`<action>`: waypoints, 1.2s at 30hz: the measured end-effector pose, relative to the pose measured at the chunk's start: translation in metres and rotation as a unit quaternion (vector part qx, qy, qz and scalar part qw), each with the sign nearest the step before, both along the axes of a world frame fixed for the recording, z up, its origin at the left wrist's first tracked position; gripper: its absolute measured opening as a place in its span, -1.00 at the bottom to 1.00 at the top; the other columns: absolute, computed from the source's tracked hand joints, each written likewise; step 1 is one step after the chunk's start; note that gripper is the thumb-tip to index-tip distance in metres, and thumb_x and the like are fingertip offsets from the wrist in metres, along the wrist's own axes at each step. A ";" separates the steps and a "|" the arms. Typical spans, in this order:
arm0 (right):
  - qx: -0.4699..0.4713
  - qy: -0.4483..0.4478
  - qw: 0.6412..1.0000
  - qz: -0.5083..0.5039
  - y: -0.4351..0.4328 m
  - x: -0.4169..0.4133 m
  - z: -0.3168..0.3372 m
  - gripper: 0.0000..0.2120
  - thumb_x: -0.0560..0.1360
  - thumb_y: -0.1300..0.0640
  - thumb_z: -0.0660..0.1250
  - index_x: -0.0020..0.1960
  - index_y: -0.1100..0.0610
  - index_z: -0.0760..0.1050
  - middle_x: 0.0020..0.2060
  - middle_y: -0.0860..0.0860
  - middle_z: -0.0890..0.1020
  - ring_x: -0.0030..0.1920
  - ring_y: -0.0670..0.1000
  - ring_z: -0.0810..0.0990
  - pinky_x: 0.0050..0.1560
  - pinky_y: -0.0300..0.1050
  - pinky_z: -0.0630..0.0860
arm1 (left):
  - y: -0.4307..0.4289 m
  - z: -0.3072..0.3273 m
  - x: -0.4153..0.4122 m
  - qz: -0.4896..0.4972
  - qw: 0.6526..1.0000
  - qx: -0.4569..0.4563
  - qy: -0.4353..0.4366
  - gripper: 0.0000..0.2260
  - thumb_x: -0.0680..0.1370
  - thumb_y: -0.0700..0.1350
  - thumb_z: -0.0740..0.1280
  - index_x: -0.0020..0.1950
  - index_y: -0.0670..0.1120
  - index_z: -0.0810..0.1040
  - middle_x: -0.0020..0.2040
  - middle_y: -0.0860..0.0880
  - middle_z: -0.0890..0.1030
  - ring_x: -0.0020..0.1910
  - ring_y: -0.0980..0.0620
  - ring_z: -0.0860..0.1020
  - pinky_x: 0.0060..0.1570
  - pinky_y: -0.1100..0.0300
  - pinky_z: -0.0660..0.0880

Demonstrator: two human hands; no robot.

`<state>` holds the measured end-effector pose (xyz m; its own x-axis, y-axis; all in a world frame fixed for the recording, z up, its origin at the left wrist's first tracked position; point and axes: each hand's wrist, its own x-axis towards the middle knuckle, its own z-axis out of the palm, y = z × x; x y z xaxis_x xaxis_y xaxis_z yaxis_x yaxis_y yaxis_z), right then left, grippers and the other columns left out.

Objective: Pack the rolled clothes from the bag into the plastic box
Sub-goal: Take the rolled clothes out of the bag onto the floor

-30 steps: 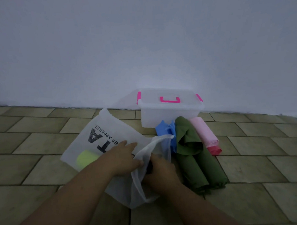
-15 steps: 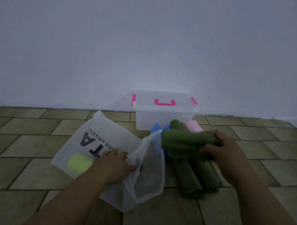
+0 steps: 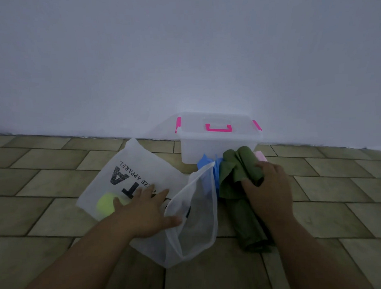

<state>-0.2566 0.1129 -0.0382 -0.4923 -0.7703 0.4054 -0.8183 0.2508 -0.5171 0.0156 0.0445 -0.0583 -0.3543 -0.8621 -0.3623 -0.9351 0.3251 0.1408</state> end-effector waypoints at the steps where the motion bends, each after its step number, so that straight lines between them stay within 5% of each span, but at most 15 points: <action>1: 0.005 -0.029 0.997 0.071 0.004 0.014 0.001 -0.84 0.43 0.01 0.36 0.00 -0.08 0.48 -0.09 -0.12 0.55 -0.15 -0.16 0.49 -0.15 -0.25 0.42 | 0.000 0.000 0.004 -0.004 1.000 0.012 -0.005 -0.07 0.25 0.59 0.05 0.50 0.25 -0.19 0.55 0.08 -0.24 0.53 -0.10 -0.22 0.30 -0.44 -0.08; 3: 0.112 -0.067 0.968 0.213 0.015 0.047 -0.002 -0.91 0.46 0.03 0.34 -0.12 -0.16 0.49 -0.20 -0.16 0.58 -0.20 -0.22 0.53 -0.20 -0.34 0.44 | 0.002 -0.003 0.006 -0.009 1.000 0.023 -0.013 -0.02 0.20 0.60 0.07 0.49 0.25 -0.22 0.55 0.07 -0.25 0.52 -0.13 -0.24 0.29 -0.46 -0.04; 6: 0.220 -0.086 0.922 0.308 0.025 0.073 -0.017 -0.81 0.47 0.06 0.32 0.06 -0.04 0.60 -0.07 -0.10 0.64 -0.10 -0.18 0.57 -0.06 -0.33 0.50 | 0.008 -0.014 -0.002 -0.008 1.000 0.001 -0.008 -0.04 0.21 0.57 0.08 0.48 0.26 -0.22 0.56 0.05 -0.24 0.51 -0.17 -0.24 0.24 -0.50 -0.08; 12: 0.237 -0.042 0.930 0.278 0.031 0.067 -0.040 -0.64 0.47 0.07 0.31 0.26 0.01 0.49 0.12 -0.05 0.55 0.06 -0.11 0.50 0.13 -0.28 0.42 | 0.000 -0.012 -0.003 0.052 0.993 -0.051 0.095 -0.10 0.24 0.57 0.05 0.50 0.27 -0.11 0.56 0.11 -0.17 0.53 -0.05 -0.14 0.32 -0.40 -0.11; 15: 0.181 0.004 0.955 0.236 0.039 0.074 -0.062 -0.53 0.49 -0.02 0.25 0.39 -0.01 0.35 0.34 -0.07 0.39 0.28 -0.10 0.34 0.31 -0.30 0.21 | -0.022 -0.002 0.024 0.166 0.956 -0.188 0.150 -0.26 0.40 0.45 0.11 0.50 0.23 -0.01 0.56 0.06 -0.07 0.53 -0.02 -0.07 0.35 -0.33 -0.07; 17: 0.159 0.001 0.969 0.190 0.045 0.079 -0.076 -0.44 0.53 -0.08 0.19 0.48 0.00 0.16 0.47 -0.07 0.17 0.42 -0.10 0.08 0.35 -0.30 -0.04 | -0.041 0.002 0.045 0.246 0.925 -0.250 0.145 -0.36 0.47 0.33 0.15 0.49 0.14 0.10 0.54 -0.04 0.10 0.49 -0.11 0.09 0.34 -0.30 0.03; 20: 0.144 -0.012 0.973 0.179 0.050 0.081 -0.089 -0.36 0.55 -0.17 0.10 0.53 -0.03 -0.04 0.51 -0.11 0.00 0.44 -0.17 -0.08 0.35 -0.27 -0.11 | -0.065 0.001 0.066 0.299 0.925 -0.189 0.136 -0.54 0.55 0.19 0.12 0.33 -0.05 0.32 0.28 -0.18 0.45 0.22 -0.23 0.43 0.18 -0.14 0.36; 23: 0.152 -0.018 0.973 0.170 0.046 0.079 -0.093 -0.31 0.54 -0.22 0.08 0.54 -0.06 -0.15 0.51 -0.14 -0.08 0.47 -0.14 -0.12 0.38 -0.21 -0.12 | -0.066 -0.004 0.068 0.275 0.932 -0.172 0.160 -0.87 0.57 -0.06 0.11 -0.06 -0.07 0.39 -0.02 -0.17 0.56 -0.11 -0.16 0.49 -0.08 0.00 0.46; 25: 0.158 -0.013 0.973 0.170 0.043 0.080 -0.094 -0.31 0.54 -0.22 0.07 0.54 -0.02 -0.12 0.53 -0.11 -0.06 0.49 -0.11 -0.13 0.38 -0.21 -0.15 | -0.064 0.000 0.063 0.246 0.930 -0.221 0.160 -0.88 0.54 -0.17 0.10 -0.17 -0.03 0.36 -0.15 -0.11 0.54 -0.23 -0.10 0.46 -0.20 0.07 0.42; 30: 0.174 0.037 0.961 0.213 0.044 0.079 -0.089 -0.34 0.54 -0.24 -0.01 0.53 0.07 0.06 0.54 0.00 0.06 0.51 -0.03 -0.06 0.36 -0.25 -0.34 | -0.056 0.064 0.035 0.142 0.899 -0.382 0.161 -0.87 0.54 -0.23 0.15 -0.19 -0.08 0.37 -0.35 0.00 0.36 -0.37 -0.04 0.36 -0.40 0.16 0.20; 34: 0.167 0.010 0.960 0.226 0.046 0.078 -0.087 -0.31 0.51 -0.25 0.02 0.55 0.02 -0.02 0.54 -0.06 0.02 0.52 -0.06 -0.08 0.51 -0.11 -0.11 | -0.048 0.119 0.024 0.076 0.856 -0.493 0.139 -0.89 0.54 -0.21 0.18 -0.19 -0.08 0.38 -0.37 -0.01 0.31 -0.40 -0.07 0.36 -0.43 0.19 0.15; 36: 0.164 0.003 0.958 0.235 0.047 0.078 -0.087 -0.30 0.51 -0.23 0.06 0.55 0.03 -0.02 0.54 -0.07 0.03 0.52 -0.07 -0.06 0.52 -0.08 -0.05 | -0.049 0.127 0.027 0.077 0.863 -0.478 0.145 -0.91 0.54 -0.20 0.18 -0.15 -0.08 0.40 -0.37 -0.01 0.32 -0.38 -0.08 0.38 -0.40 0.16 0.20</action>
